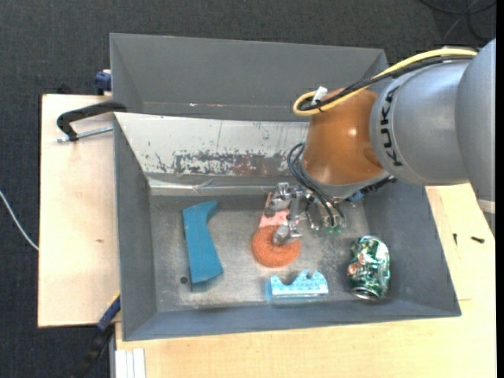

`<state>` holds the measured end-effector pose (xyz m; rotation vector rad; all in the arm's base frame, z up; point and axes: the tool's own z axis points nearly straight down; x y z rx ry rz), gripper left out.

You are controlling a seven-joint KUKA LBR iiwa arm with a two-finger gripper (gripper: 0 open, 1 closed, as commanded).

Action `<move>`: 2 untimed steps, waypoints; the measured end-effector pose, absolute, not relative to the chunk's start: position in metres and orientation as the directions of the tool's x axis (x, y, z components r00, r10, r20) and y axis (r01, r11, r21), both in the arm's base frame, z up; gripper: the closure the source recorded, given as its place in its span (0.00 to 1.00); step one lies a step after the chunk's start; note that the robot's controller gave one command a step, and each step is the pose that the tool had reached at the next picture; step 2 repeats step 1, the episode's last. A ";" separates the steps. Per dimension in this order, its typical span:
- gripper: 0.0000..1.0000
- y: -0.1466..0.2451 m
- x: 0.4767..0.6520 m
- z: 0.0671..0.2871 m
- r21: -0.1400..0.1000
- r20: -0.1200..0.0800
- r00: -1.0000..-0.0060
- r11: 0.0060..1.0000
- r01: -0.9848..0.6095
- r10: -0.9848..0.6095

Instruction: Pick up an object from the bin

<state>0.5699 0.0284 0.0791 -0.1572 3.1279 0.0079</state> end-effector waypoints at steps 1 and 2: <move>1.00 0.014 0.580 0.257 -0.001 -0.016 -0.993 0.994 -0.113 -0.113; 1.00 0.014 0.580 0.257 -0.001 -0.016 -0.993 0.994 -0.113 -0.113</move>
Offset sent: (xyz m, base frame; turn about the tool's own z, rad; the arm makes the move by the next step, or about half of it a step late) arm 0.0000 0.0000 0.0000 0.0000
